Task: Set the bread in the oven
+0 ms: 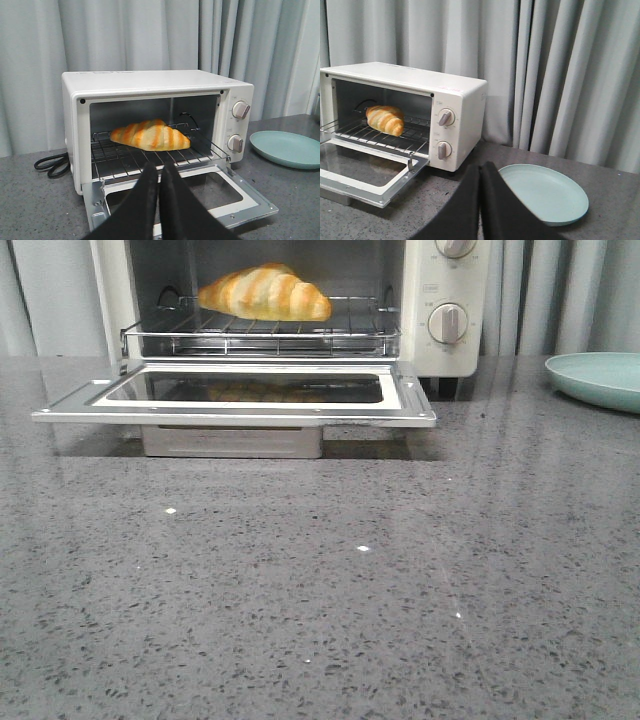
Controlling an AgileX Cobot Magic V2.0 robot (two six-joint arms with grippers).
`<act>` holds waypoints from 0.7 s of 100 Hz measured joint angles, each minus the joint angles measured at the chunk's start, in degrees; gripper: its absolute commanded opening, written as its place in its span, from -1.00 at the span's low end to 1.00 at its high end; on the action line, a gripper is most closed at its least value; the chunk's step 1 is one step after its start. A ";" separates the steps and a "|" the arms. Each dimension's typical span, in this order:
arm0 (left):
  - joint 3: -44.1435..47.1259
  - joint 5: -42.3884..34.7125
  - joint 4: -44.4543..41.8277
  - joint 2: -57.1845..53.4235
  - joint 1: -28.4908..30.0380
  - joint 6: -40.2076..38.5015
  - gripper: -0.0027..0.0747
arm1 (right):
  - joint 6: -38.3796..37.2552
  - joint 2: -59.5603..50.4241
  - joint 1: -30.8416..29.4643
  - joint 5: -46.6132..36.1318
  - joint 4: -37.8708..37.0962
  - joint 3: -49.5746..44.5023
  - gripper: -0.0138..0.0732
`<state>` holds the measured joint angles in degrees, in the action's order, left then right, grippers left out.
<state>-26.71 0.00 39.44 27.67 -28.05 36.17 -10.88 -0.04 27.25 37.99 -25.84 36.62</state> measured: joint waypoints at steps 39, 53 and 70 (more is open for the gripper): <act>0.00 0.38 0.00 0.00 0.00 -0.08 -0.99 | -0.12 -0.95 0.00 1.45 -0.65 0.00 -0.79; 0.00 0.38 0.00 0.00 0.00 -0.08 -0.99 | -0.12 -0.95 0.00 1.48 -0.75 0.00 -0.79; 0.00 0.38 0.00 0.00 0.00 -0.08 -0.99 | -0.12 -0.95 0.00 1.48 -0.75 0.00 -0.79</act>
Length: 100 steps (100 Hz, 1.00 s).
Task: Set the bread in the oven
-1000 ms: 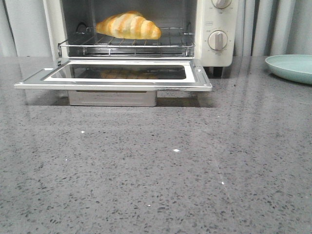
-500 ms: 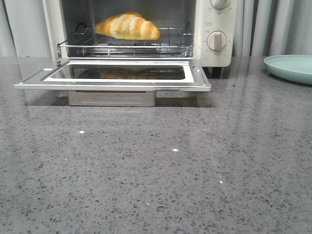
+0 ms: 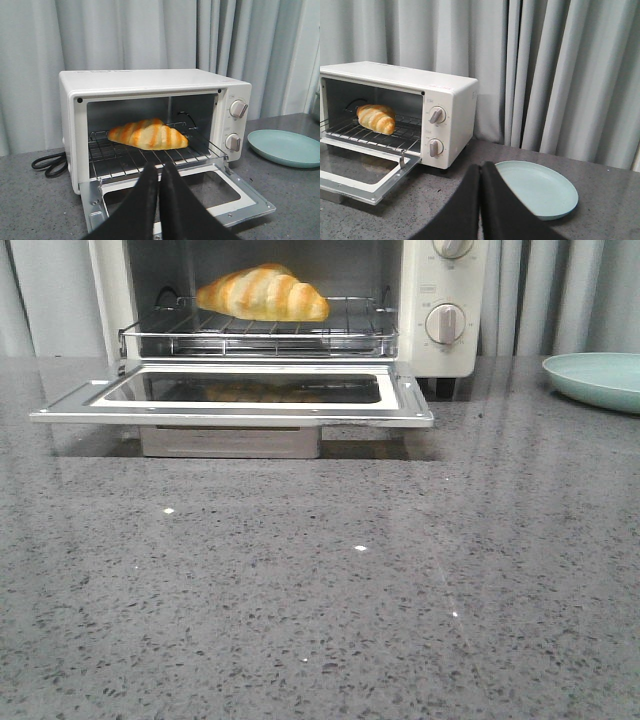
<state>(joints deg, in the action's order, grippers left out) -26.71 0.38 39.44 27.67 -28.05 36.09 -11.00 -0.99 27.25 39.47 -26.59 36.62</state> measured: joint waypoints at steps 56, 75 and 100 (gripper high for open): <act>14.31 -0.38 -22.84 -14.46 6.26 -14.88 -0.99 | 0.00 0.00 0.00 0.00 0.00 0.00 -0.79; 24.64 1.48 -31.11 -21.25 13.77 -30.38 -0.99 | -0.11 0.00 0.00 0.00 0.00 0.00 -0.79; 26.79 14.23 -31.46 -27.72 21.92 -34.12 -0.99 | -0.11 0.00 0.00 0.00 0.00 0.00 -0.79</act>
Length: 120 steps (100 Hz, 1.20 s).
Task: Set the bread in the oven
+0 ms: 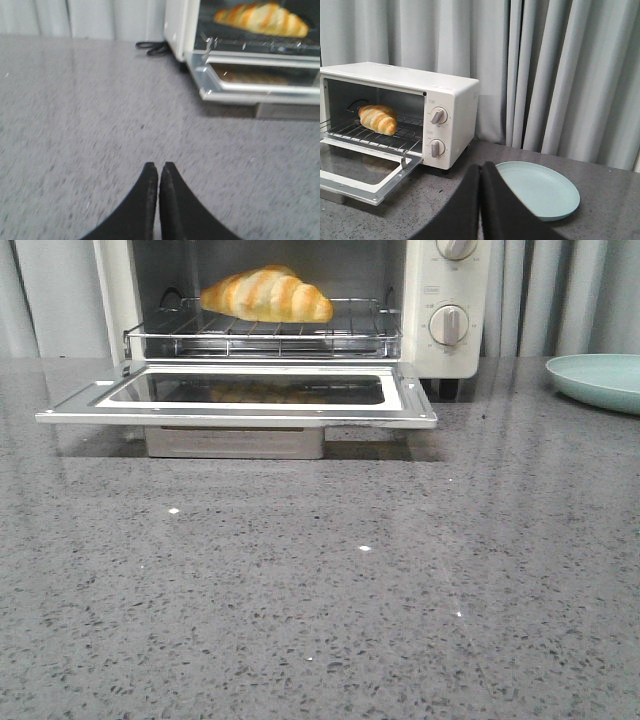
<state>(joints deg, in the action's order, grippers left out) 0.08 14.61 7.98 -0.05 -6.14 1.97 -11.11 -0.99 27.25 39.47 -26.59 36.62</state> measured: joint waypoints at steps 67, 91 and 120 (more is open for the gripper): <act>0.00 4.59 0.32 0.00 6.14 -0.21 -0.99 | 0.00 0.00 0.00 0.11 0.00 -0.04 -0.79; 0.00 4.59 0.32 0.00 6.14 -0.21 -0.99 | 0.00 0.00 0.00 0.11 -0.02 -0.55 -0.79; 0.00 4.59 0.32 0.00 6.14 -0.21 -0.99 | 0.00 0.00 -0.33 2.08 -1.71 -2.97 -0.79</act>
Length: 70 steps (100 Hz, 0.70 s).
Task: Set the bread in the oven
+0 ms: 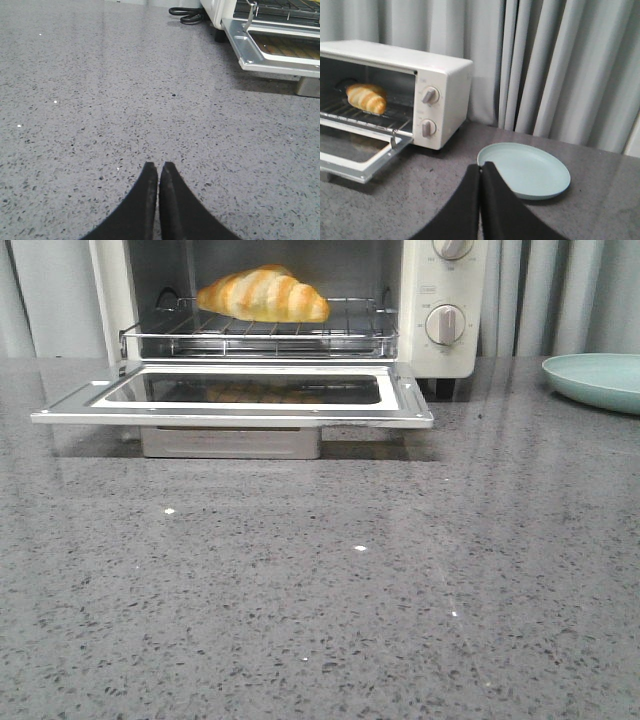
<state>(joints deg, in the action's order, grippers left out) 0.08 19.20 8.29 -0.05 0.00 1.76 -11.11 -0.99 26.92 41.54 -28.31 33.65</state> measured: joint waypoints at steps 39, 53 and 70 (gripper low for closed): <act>0.00 0.11 0.00 0.00 0.00 0.00 -0.99 | 0.00 0.00 -17.43 -18.84 12.90 -25.15 -0.80; 0.00 0.11 0.00 0.00 0.00 0.00 -0.99 | 0.00 0.00 -27.32 -27.13 18.57 -32.72 -0.80; 0.00 0.11 0.00 0.00 0.00 0.00 -0.99 | 0.00 0.00 -33.02 -28.55 20.57 -34.26 -0.80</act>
<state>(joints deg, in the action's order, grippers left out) 0.08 19.31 8.29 -0.05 0.00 1.76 -11.11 -0.99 -6.10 13.00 -7.73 -0.61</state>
